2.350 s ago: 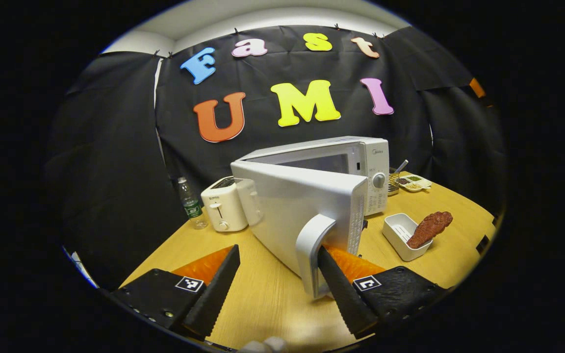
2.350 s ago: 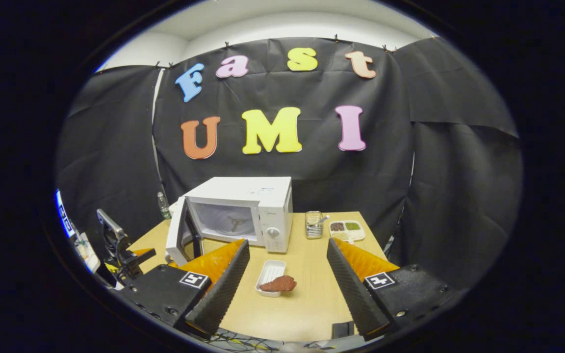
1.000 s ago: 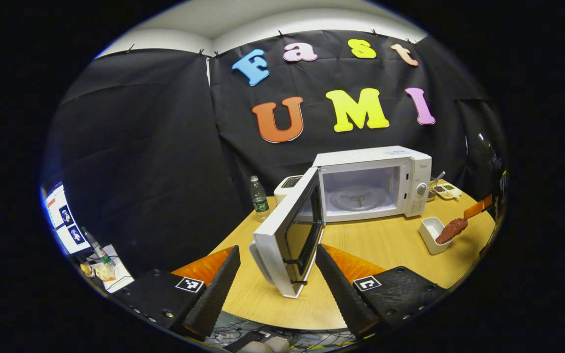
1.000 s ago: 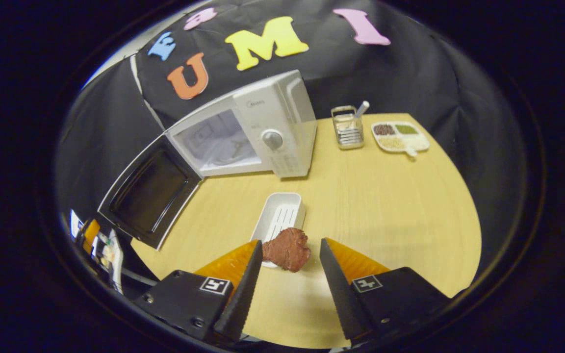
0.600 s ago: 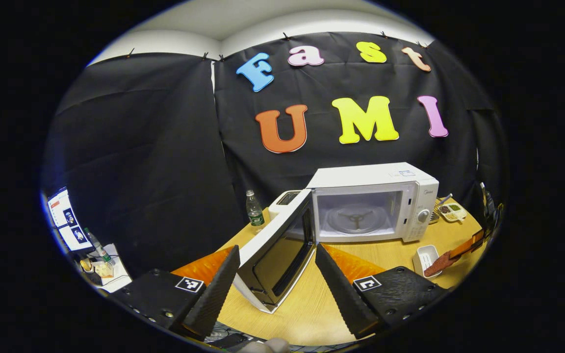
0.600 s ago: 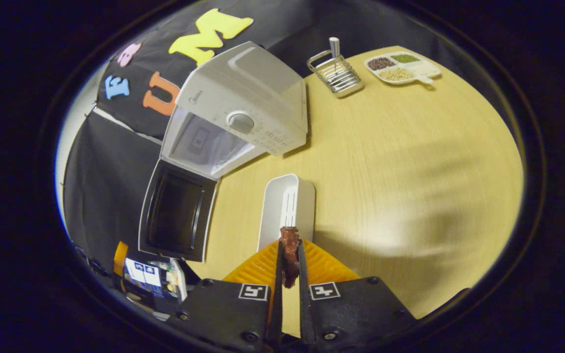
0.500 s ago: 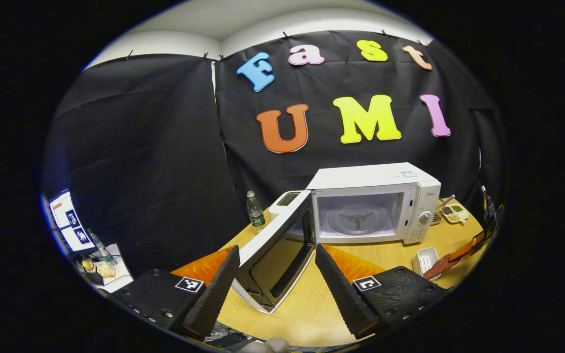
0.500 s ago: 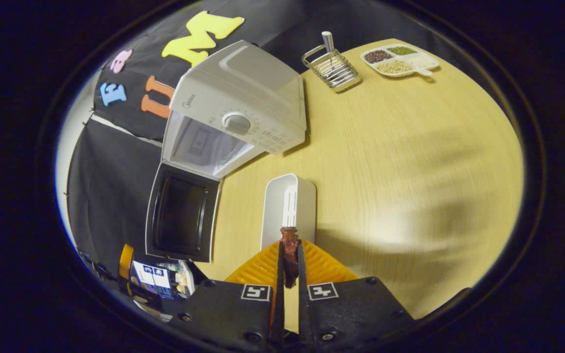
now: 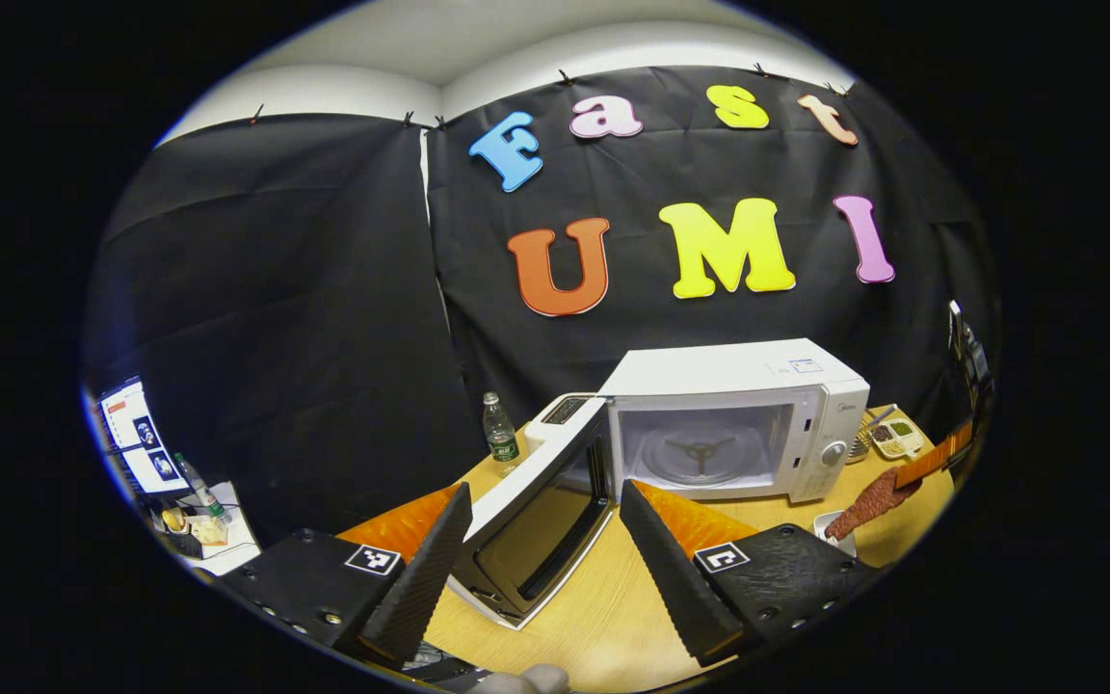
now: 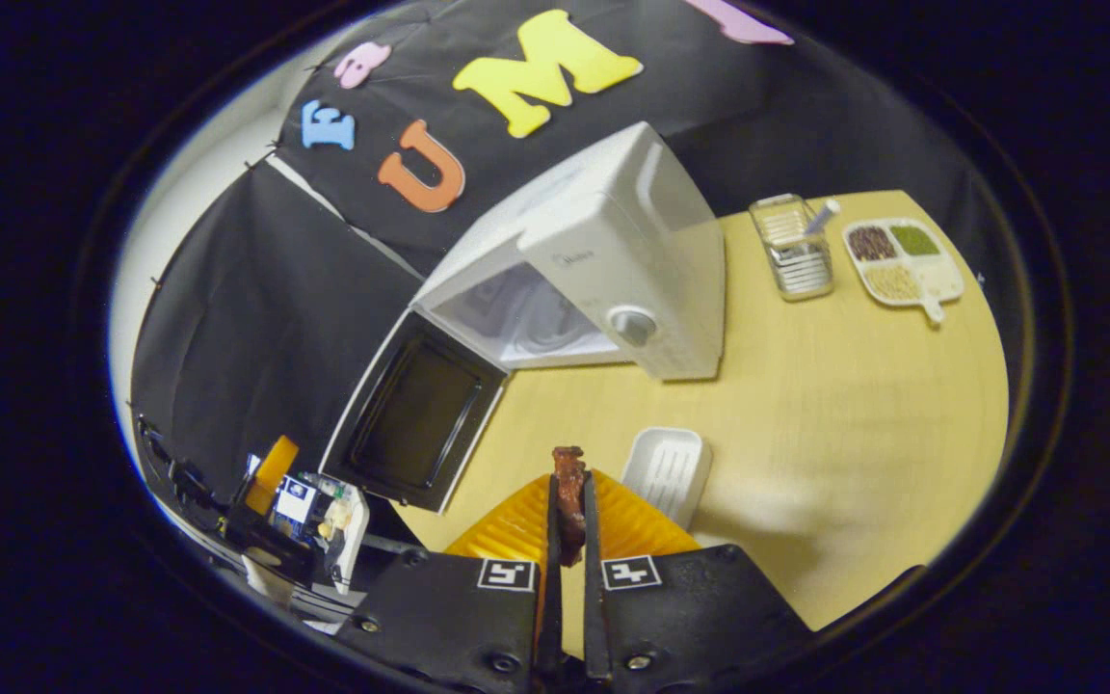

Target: Open the microwave oven with the left hand, put the food in, and close the microwave oven.

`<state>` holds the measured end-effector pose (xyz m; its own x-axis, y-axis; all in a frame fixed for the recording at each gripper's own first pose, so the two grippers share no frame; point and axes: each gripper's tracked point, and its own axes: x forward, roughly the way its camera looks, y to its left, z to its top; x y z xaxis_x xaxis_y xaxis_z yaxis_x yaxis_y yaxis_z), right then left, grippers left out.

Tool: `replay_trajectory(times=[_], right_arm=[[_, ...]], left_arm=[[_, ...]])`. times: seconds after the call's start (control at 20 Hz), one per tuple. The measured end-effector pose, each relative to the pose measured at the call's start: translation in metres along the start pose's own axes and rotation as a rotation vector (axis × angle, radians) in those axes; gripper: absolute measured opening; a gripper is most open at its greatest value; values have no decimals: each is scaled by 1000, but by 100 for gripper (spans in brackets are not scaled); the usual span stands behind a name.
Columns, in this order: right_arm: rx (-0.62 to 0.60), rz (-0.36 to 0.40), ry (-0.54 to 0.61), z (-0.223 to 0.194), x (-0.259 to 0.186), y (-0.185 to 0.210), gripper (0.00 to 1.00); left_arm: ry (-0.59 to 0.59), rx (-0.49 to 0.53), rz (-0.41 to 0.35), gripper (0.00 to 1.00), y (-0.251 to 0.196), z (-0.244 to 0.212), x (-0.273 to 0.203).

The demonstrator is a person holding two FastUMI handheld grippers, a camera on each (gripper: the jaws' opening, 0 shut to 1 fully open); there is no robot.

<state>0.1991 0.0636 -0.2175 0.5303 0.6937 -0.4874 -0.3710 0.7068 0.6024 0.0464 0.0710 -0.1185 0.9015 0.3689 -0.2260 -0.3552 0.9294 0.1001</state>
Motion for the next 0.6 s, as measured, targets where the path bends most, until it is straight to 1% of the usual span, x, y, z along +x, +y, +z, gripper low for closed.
replay_trajectory(times=[0.15,0.25,0.35,0.45,0.6], right_arm=[[-39,-6,-103,20,19,42,12],[-53,-43,-167,29,40,64,12],[-53,-70,-231,35,68,83,12],[-13,-95,-319,45,100,98,12],[65,-137,-494,67,147,112,12]], left_arm=[[-3,16,-36,95,13,-5,4],[-28,35,-44,95,32,-1,6],[-52,12,-69,95,46,5,7],[-76,-4,-99,95,60,7,7],[-84,-9,-156,95,83,-4,6]])
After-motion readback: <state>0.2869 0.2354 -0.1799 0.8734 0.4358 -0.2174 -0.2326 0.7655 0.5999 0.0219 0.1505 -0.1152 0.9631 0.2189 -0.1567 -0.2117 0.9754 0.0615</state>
